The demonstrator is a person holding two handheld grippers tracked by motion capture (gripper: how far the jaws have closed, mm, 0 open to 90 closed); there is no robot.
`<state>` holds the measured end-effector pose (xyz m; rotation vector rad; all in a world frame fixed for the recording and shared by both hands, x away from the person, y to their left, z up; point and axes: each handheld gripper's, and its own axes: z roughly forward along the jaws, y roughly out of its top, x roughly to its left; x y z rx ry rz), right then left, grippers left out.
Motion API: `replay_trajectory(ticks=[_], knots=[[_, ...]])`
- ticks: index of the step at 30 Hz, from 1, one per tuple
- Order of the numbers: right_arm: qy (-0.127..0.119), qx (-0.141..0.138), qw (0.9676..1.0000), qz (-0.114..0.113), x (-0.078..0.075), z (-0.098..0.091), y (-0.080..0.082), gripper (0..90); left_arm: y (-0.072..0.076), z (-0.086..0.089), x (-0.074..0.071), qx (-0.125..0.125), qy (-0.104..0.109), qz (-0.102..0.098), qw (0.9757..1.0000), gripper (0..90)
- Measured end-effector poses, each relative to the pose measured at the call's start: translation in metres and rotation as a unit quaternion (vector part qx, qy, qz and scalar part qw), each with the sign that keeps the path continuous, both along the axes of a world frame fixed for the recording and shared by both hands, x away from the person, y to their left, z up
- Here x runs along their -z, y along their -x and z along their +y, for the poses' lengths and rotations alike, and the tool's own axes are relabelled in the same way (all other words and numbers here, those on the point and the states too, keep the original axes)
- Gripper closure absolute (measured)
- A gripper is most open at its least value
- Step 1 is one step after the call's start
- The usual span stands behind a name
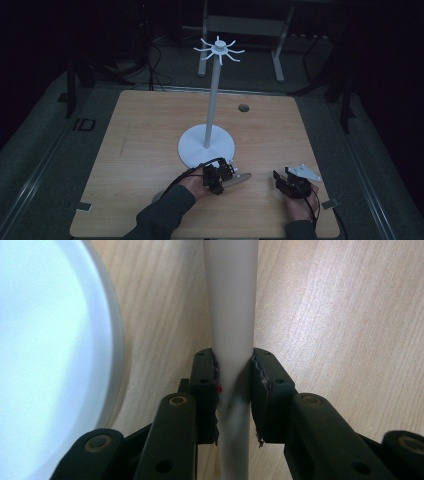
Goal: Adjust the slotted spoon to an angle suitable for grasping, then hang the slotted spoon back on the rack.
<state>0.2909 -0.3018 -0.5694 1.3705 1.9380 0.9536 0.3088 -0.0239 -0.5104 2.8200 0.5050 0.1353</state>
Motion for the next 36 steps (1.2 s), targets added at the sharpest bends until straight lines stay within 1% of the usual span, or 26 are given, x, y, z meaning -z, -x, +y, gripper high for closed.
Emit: replay_trajectory(ticks=[1,2,5,9,12,13,14,16,17,19,22,24,25,26,27,28,30,36], knots=[[0.001,0.0,1.0,0.0,0.0,0.0,0.0,48.2,0.0,0.001,-0.002,-0.004,0.004,-0.002,1.0,74.0],[0.001,0.0,1.0,0.0,0.0,0.0,0.0,48.2,0.0,0.001,-0.002,-0.004,0.004,-0.002,1.0,74.0],[0.002,0.0,1.0,0.0,0.0,0.0,0.0,48.2,0.001,0.006,-0.009,-0.014,0.019,-0.016,0.9996,74.0],[0.002,0.0,1.0,0.0,0.0,0.0,0.0,48.2,0.001,0.012,-0.019,-0.032,0.042,-0.031,0.9982,74.0],[0.002,0.0,1.0,0.0,0.0,0.0,0.0,48.1,0.0,0.016,-0.025,-0.041,0.063,-0.041,0.9963,74.0],[0.002,0.0,1.0,0.0,0.0,0.0,0.0,48.1,0.0,0.016,-0.025,-0.041,0.063,-0.041,0.9963,74.0],[0.002,0.001,1.0,0.0,0.0,0.001,0.0,48.1,0.0,0.02,-0.03,-0.051,0.079,-0.049,0.9944,74.0],[0.002,0.001,1.0,-0.001,0.0,0.001,0.0,48.0,0.0,0.023,-0.034,-0.06,0.092,-0.061,0.992,74.0],[0.002,0.001,1.0,-0.001,0.0,0.001,0.0,48.0,0.0,0.024,-0.036,-0.068,0.1,-0.068,0.9903,74.0],[0.002,0.0,1.0,0.0,0.0,0.001,0.0,48.0,0.001,0.027,-0.041,-0.082,0.11,-0.088,0.9866,74.0],[0.003,0.001,1.0,0.0,0.0,0.0,0.0,48.0,0.003,0.03,-0.047,-0.101,0.125,-0.117,0.9801,74.0],[0.004,0.0,1.0,0.0,0.0,0.001,0.0,48.0,0.005,0.031,-0.051,-0.114,0.135,-0.135,0.9749,74.0],[0.003,0.0,1.0,0.0,0.0,0.001,0.0,48.0,0.006,0.032,-0.053,-0.119,0.138,-0.143,0.9727,74.0],[0.004,0.0,1.0,0.0,0.0,0.001,0.0,48.0,0.006,0.033,-0.055,-0.124,0.143,-0.15,0.9704,74.0],[0.004,0.0,1.0,0.0,0.0,0.001,0.0,47.9,0.007,0.034,-0.056,-0.131,0.149,-0.157,0.9675,74.0],[0.003,0.0,1.0,0.0,0.0,0.001,0.0,47.9,0.007,0.036,-0.058,-0.134,0.153,-0.163,0.9655,74.0],[0.003,0.0,1.0,0.0,0.0,0.001,0.0,47.9,0.008,0.038,-0.062,-0.143,0.162,-0.179,0.9598,74.0],[0.003,0.0,1.0,0.001,0.0,0.001,0.0,47.9,0.011,0.047,-0.073,-0.172,0.189,-0.21,0.9437,74.0]])
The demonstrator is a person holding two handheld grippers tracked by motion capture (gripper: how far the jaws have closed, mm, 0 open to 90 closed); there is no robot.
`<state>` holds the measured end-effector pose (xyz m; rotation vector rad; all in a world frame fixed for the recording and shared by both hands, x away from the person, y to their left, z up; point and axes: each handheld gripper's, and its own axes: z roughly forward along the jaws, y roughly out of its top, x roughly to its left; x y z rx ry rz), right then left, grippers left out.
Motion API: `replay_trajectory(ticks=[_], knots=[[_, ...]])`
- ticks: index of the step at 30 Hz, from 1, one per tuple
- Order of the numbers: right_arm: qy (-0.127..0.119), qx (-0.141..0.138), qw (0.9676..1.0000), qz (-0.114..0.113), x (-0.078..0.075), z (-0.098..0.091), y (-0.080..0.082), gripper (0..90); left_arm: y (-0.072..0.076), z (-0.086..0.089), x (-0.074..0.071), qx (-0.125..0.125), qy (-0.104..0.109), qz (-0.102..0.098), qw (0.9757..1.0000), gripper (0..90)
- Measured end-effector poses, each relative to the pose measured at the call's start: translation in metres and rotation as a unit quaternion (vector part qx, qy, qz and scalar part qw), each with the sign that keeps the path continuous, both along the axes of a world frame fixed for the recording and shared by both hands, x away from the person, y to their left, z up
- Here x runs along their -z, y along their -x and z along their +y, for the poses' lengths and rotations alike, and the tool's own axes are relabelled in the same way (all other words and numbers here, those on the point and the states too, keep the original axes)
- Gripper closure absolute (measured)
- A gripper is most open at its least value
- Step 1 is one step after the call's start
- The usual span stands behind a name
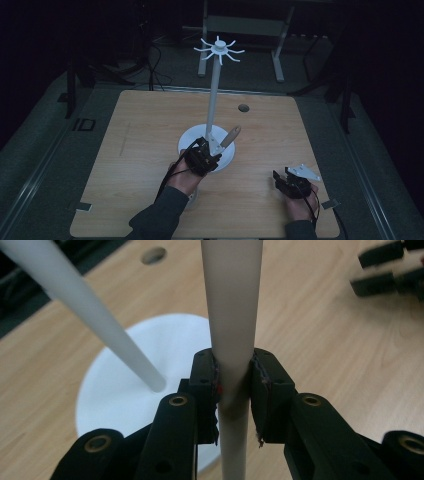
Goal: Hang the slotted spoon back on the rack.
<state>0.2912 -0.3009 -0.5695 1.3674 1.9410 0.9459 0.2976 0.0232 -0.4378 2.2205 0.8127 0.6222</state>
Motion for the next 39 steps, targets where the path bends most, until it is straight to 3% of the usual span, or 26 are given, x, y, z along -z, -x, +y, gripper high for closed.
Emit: replay_trajectory(ticks=[5,12,19,31,39], knots=[[0.001,0.0,1.0,-0.001,0.0,0.0,0.0,47.9,0.002,0.007,-0.007,-0.025,0.023,-0.023,0.9992,74.0],[0.002,-0.001,1.0,-0.001,0.0,0.0,0.0,47.9,0.002,0.014,-0.015,-0.06,0.052,-0.049,0.9956,74.0],[0.002,0.0,1.0,-0.001,0.0,0.0,0.0,47.9,0.0,0.019,-0.019,-0.075,0.061,-0.055,0.9938,74.0],[0.002,0.0,1.0,-0.004,0.0,0.0,0.0,47.9,0.011,0.024,-0.024,-0.115,0.097,-0.123,0.9809,74.1],[0.003,-0.001,1.0,-0.004,0.0,0.0,0.0,47.9,0.01,0.025,-0.026,-0.123,0.108,-0.13,0.9779,74.1]])
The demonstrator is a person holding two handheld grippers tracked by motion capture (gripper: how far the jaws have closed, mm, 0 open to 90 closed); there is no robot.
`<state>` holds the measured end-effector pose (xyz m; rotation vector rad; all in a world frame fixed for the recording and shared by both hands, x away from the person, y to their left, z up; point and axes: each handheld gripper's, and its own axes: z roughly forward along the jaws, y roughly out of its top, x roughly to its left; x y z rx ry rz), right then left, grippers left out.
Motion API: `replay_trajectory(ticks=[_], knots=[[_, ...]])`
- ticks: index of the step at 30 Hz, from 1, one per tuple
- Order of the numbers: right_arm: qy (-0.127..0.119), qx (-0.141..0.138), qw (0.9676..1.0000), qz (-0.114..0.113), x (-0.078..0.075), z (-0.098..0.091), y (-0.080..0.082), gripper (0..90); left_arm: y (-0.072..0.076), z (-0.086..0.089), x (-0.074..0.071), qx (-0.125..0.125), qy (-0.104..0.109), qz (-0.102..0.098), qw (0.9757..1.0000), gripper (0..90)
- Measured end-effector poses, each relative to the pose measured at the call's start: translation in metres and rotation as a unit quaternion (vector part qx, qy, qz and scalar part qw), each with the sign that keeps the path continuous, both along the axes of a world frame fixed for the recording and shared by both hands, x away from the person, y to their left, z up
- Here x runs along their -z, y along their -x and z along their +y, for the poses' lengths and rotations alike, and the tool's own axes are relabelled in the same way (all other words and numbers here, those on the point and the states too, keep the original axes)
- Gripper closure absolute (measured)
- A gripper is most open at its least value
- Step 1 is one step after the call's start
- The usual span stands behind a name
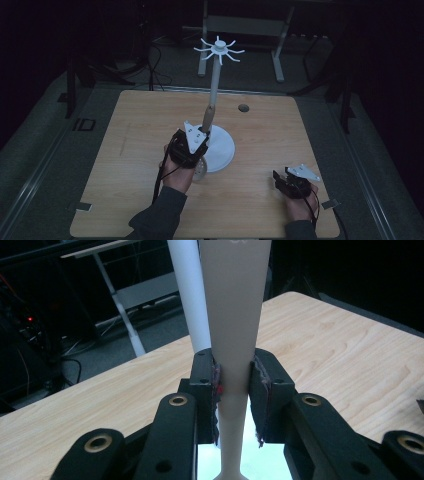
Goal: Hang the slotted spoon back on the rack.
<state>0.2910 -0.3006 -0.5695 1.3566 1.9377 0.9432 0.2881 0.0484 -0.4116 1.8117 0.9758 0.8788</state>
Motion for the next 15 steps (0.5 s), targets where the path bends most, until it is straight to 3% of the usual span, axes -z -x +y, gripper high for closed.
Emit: replay_trajectory(ticks=[15], knots=[[0.0,0.0,1.0,0.001,0.0,0.0,-0.0001,47.9,-0.0043,-0.0048,-0.0063,-0.003,0.014,-0.001,0.9999,74.1]])
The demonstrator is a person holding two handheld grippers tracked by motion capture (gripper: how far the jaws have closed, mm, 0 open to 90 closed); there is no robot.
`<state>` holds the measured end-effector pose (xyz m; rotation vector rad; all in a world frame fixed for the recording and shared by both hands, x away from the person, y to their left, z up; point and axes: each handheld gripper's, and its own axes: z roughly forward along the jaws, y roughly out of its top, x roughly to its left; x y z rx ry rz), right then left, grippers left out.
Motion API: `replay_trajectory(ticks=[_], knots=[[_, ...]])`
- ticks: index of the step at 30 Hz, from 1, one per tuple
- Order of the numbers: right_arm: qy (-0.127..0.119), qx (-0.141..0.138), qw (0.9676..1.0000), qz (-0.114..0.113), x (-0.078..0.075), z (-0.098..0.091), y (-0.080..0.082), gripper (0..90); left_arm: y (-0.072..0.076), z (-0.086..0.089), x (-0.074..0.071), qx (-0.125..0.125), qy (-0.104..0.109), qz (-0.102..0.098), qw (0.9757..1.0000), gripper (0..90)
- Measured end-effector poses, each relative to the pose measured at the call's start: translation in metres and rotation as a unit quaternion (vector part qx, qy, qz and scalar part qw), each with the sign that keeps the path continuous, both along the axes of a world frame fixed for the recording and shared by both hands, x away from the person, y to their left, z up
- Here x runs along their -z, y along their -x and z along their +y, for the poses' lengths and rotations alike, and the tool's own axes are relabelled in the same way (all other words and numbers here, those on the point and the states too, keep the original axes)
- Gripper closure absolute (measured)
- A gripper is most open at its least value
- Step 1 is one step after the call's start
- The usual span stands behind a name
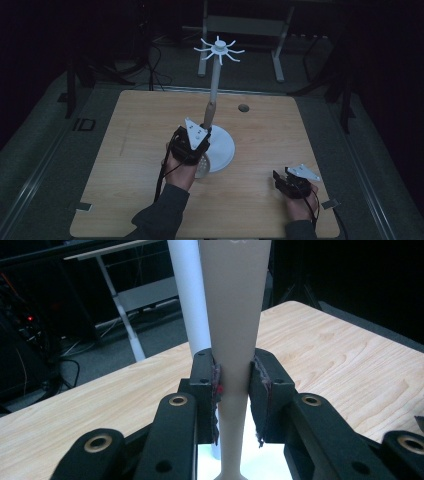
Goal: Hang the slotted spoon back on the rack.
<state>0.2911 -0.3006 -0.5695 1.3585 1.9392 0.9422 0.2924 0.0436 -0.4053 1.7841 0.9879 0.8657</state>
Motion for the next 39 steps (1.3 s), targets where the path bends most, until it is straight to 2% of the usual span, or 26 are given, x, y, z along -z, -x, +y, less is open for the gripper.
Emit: replay_trajectory(ticks=[8,19,39], knots=[[-0.001,0.0,1.0,0.0,0.0,0.0,0.0,47.9,-0.002,-0.003,-0.009,0.004,0.006,0.001,1.0,74.0],[0.001,-0.001,1.0,0.001,0.0,0.0,0.0,47.9,-0.005,-0.007,-0.023,0.012,0.001,0.008,0.9999,74.0],[0.002,0.0,1.0,0.002,0.0,0.0,0.0,48.0,-0.005,-0.014,-0.052,-0.006,0.011,-0.019,0.9997,74.1]])
